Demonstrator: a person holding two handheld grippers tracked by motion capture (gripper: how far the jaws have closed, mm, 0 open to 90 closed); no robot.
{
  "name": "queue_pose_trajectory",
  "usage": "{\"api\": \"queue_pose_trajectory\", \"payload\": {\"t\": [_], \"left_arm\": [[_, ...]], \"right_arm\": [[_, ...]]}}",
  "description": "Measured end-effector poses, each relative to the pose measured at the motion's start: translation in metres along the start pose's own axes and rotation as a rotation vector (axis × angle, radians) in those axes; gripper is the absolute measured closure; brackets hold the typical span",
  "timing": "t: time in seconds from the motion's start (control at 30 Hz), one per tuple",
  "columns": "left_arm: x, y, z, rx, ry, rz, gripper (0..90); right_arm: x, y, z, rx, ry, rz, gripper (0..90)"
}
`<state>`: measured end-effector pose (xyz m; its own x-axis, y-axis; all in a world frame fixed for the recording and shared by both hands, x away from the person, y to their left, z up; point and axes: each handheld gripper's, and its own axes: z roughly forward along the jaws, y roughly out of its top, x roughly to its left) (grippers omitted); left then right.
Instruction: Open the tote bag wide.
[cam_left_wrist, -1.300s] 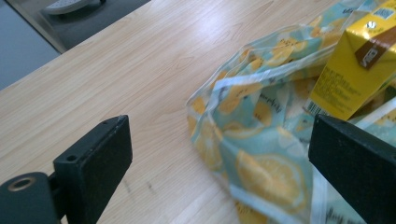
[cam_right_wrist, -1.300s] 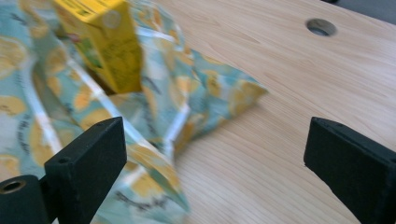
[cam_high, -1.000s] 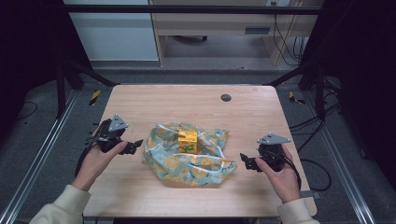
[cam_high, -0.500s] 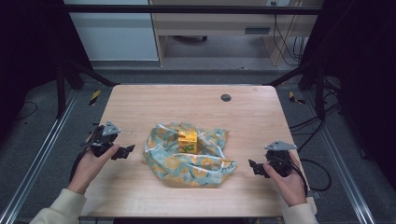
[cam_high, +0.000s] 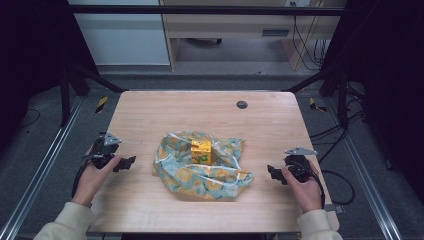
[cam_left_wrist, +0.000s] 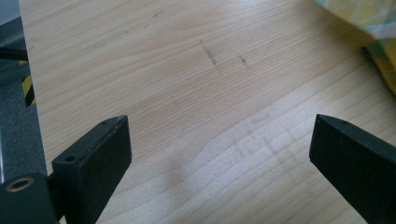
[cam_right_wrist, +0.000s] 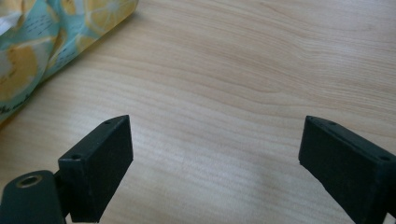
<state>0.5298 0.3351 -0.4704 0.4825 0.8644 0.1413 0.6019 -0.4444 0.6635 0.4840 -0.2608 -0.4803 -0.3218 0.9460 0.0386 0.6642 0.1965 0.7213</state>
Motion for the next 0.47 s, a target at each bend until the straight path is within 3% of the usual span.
{"api": "queue_pose_trajectory", "payload": {"t": [0.17, 0.23, 0.33, 0.47], "left_arm": [[0.001, -0.006, 0.005, 0.001, 0.011, -0.02, 5.6], [0.0, -0.008, 0.003, -0.012, 0.016, -0.022, 5.7], [-0.002, -0.009, 0.0, -0.025, 0.015, -0.013, 5.7], [-0.004, -0.016, -0.004, -0.033, 0.021, -0.014, 5.7]], "right_arm": [[-0.005, 0.003, 0.009, -0.038, -0.065, 0.079, 12.7], [-0.004, 0.003, 0.012, -0.023, -0.101, 0.077, 12.9], [-0.002, 0.0, 0.01, -0.037, -0.099, 0.098, 12.8], [0.004, -0.006, 0.004, -0.044, -0.093, 0.067, 11.9]]}}
